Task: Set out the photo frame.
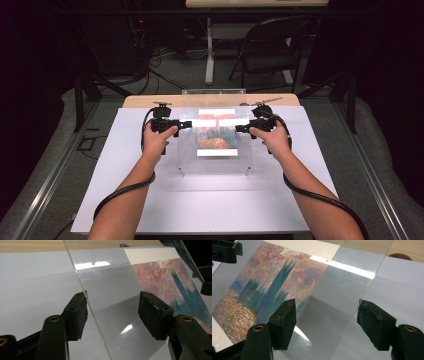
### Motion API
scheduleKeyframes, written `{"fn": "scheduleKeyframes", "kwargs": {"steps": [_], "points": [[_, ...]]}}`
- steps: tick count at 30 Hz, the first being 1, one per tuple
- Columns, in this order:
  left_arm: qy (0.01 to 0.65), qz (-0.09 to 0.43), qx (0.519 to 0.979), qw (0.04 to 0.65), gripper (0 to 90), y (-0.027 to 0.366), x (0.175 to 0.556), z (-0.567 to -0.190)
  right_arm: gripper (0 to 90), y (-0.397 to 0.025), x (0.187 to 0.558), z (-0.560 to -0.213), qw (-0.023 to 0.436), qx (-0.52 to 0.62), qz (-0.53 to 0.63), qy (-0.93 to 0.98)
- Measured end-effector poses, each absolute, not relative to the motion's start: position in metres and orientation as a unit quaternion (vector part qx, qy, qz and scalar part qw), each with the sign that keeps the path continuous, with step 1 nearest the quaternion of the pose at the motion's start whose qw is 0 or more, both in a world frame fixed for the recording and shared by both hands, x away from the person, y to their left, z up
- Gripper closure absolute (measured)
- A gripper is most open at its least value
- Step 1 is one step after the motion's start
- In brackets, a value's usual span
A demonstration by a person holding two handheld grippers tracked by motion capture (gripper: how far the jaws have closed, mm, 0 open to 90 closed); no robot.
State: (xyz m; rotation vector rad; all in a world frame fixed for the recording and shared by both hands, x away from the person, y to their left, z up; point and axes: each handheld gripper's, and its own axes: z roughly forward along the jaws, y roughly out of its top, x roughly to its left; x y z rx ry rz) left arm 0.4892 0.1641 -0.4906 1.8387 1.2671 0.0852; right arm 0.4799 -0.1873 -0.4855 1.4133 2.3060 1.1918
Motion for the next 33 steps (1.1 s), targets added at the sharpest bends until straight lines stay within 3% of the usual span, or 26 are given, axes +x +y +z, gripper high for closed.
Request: {"fn": "scheduleKeyframes", "kwargs": {"steps": [14,33], "points": [[0.495,0.048,0.747,0.441,46.3,0.167,0.476,-0.475,36.9,-0.188,0.466,-0.473,0.113,0.462,0.406,0.78],[0.466,0.069,0.755,0.455,55.7,0.175,0.446,-0.451,50.2,-0.193,0.437,-0.448,0.144,0.443,0.413,0.783]]}}
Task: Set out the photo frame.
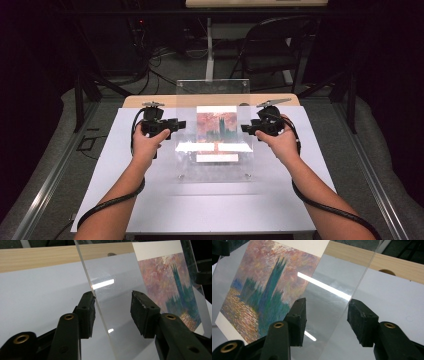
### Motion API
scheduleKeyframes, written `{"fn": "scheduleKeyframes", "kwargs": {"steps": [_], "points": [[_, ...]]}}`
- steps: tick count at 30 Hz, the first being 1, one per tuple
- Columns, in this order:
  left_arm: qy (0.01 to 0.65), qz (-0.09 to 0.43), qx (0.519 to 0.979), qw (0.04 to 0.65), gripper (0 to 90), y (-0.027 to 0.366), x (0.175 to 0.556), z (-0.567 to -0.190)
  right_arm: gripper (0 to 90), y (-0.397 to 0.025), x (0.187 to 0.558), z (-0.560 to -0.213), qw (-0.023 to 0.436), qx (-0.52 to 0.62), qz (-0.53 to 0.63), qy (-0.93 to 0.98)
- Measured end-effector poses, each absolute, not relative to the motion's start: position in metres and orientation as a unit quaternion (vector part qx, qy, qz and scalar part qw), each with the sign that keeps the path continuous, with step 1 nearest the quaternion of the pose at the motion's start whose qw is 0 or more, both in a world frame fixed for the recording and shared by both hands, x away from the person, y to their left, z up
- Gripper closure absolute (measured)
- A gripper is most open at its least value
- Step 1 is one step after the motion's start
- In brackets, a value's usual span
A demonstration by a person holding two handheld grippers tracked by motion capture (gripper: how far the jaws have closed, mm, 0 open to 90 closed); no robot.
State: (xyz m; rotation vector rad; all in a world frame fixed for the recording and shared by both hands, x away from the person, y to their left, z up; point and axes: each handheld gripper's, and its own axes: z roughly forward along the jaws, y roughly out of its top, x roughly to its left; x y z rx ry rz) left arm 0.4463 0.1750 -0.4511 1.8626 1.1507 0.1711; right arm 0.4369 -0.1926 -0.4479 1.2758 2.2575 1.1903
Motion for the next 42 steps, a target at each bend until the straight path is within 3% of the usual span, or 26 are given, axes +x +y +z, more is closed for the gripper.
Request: {"fn": "scheduleKeyframes", "kwargs": {"steps": [19,42], "points": [[0.441,0.091,0.76,0.469,62.3,0.18,0.415,-0.436,62.3,-0.201,0.407,-0.433,0.154,0.429,0.433,0.777],[0.411,0.108,0.766,0.483,67.7,0.185,0.382,-0.427,64.6,-0.205,0.375,-0.423,0.164,0.407,0.446,0.78]]}}
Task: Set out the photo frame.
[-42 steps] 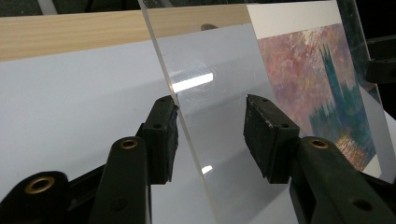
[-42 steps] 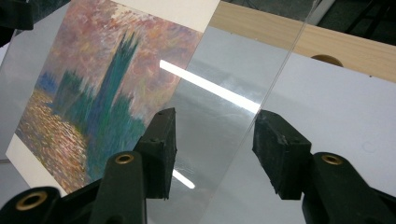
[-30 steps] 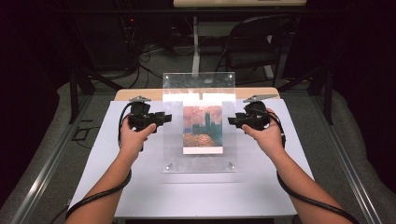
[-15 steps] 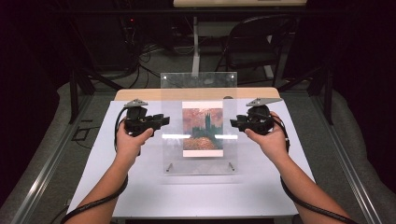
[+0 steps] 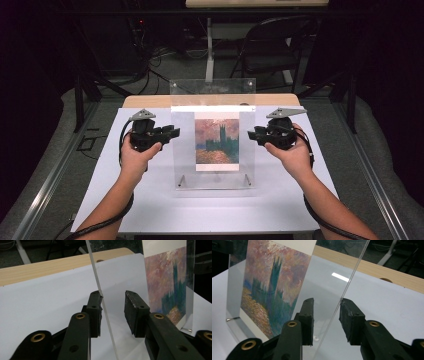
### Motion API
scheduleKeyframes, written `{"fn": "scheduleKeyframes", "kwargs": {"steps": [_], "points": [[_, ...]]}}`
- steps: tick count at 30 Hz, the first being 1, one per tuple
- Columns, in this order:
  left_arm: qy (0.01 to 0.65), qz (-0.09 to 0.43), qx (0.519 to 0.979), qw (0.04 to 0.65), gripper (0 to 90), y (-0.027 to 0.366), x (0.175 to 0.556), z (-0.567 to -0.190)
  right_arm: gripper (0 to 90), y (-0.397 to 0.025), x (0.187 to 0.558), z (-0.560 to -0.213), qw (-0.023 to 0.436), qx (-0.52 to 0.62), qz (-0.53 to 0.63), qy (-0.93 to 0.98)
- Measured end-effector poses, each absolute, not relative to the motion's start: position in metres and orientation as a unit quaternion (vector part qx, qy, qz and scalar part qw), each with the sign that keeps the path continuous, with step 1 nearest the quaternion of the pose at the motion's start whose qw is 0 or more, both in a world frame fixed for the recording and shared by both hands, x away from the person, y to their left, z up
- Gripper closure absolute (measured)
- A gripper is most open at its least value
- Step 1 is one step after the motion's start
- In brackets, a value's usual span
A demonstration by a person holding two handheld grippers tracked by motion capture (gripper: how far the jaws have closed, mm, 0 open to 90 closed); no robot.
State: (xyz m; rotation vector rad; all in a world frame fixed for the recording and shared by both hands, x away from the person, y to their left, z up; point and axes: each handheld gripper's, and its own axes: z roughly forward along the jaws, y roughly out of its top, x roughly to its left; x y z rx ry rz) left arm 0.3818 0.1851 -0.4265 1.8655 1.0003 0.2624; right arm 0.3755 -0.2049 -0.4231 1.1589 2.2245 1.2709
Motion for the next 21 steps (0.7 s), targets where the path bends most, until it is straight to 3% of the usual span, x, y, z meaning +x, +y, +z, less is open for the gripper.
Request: {"fn": "scheduleKeyframes", "kwargs": {"steps": [11,21], "points": [[0.385,0.111,0.769,0.499,72.8,0.192,0.352,-0.423,72.5,-0.21,0.346,-0.421,0.166,0.388,0.465,0.778],[0.379,0.106,0.763,0.513,73.0,0.195,0.334,-0.426,73.8,-0.211,0.327,-0.422,0.174,0.377,0.473,0.777]]}}
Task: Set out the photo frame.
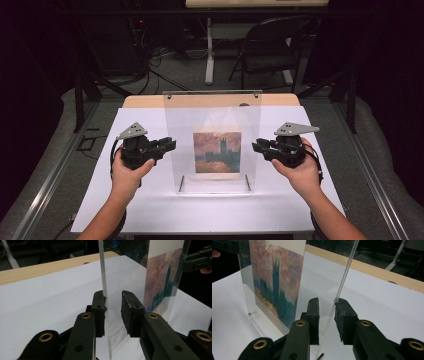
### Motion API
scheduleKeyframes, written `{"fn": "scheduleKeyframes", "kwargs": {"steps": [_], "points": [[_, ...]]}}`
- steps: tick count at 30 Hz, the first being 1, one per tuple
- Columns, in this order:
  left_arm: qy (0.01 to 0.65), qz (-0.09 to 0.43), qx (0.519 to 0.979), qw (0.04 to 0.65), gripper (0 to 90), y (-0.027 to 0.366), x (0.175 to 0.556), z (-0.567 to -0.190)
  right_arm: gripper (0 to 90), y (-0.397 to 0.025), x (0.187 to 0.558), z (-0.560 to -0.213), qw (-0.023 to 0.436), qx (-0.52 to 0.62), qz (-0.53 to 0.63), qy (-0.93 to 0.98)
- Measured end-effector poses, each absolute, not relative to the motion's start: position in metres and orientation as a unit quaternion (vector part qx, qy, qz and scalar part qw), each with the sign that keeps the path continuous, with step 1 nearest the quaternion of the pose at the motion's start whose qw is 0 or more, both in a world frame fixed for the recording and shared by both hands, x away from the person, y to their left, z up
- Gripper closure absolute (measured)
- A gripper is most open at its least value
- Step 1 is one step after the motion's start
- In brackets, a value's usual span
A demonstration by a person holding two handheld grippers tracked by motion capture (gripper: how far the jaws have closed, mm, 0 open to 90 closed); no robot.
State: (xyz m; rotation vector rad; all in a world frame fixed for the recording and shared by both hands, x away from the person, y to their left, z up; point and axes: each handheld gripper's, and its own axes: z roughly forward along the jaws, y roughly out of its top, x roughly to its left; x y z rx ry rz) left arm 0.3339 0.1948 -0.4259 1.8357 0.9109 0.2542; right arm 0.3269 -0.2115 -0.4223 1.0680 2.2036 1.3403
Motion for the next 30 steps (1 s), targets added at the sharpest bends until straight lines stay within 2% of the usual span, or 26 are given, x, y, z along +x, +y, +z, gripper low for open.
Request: {"fn": "scheduleKeyframes", "kwargs": {"steps": [11,26,30], "points": [[0.365,0.089,0.773,0.512,67.9,0.192,0.32,-0.434,70.4,-0.213,0.312,-0.43,0.165,0.365,0.486,0.776],[0.366,0.083,0.782,0.497,57.0,0.189,0.313,-0.443,60.7,-0.208,0.304,-0.443,0.153,0.356,0.481,0.786],[0.37,0.089,0.785,0.489,52.8,0.188,0.312,-0.446,55.5,-0.209,0.303,-0.444,0.157,0.358,0.483,0.784]]}}
